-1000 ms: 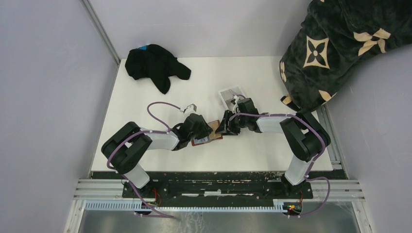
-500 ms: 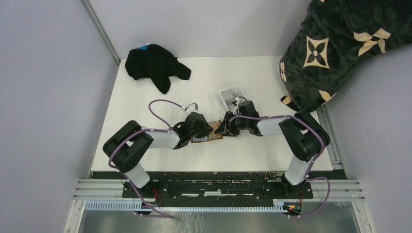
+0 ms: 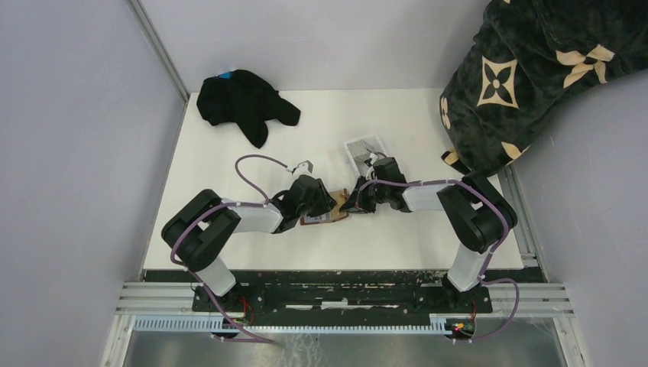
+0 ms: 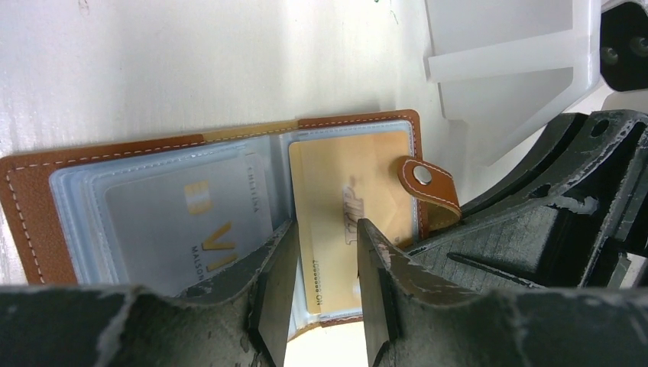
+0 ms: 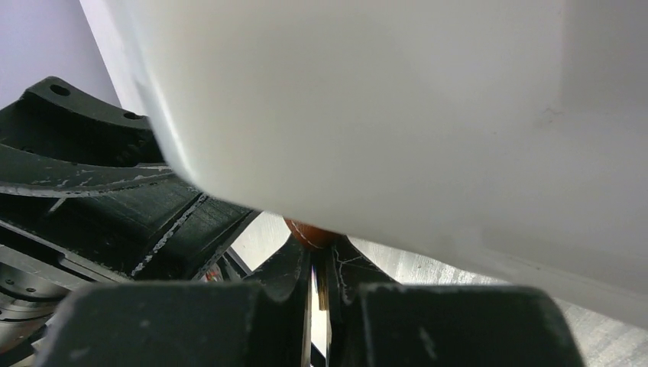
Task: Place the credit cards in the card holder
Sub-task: Insert the credit card into the card holder.
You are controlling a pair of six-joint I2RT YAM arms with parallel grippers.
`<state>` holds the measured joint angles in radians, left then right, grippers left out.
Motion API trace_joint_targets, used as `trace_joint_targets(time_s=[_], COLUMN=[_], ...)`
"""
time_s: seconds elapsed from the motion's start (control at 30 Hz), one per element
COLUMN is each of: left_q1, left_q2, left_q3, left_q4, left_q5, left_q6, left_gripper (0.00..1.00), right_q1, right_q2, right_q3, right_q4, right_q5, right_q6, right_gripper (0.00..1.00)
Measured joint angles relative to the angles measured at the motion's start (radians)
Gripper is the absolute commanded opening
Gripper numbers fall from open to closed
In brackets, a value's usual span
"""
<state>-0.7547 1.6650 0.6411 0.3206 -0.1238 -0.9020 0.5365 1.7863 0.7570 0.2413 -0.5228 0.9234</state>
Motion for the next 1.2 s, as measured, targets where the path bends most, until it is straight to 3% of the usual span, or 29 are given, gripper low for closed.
trace_joint_targets(time_s=[0.5, 0.83, 1.0, 1.2], left_q1=[0.039, 0.100, 0.105, 0.117], left_q2=[-0.117, -0.277, -0.356, -0.391], left_q3=[0.036, -0.078, -0.142, -0.223], left_q4=[-0.249, -0.377, -0.392, -0.258], left_q5=[-0.014, -0.069, -0.089, -0.058], left_q6=[0.029, 0.037, 0.036, 0.035], left_gripper=[0.46, 0.46, 0.49, 0.51], right_q1=[0.052, 0.081, 0.089, 0.097], right_q2=[-0.001, -0.005, -0.005, -0.005], right_q3=[0.217, 0.317, 0.333, 0.344], right_q4=[-0.320, -0.494, -0.534, -0.558], right_q5=[0.082, 0.188, 0.211, 0.214], right_q6=[-0.178, -0.288, -0.309, -0.321], right_gripper=[0.03, 0.03, 0.03, 0.03])
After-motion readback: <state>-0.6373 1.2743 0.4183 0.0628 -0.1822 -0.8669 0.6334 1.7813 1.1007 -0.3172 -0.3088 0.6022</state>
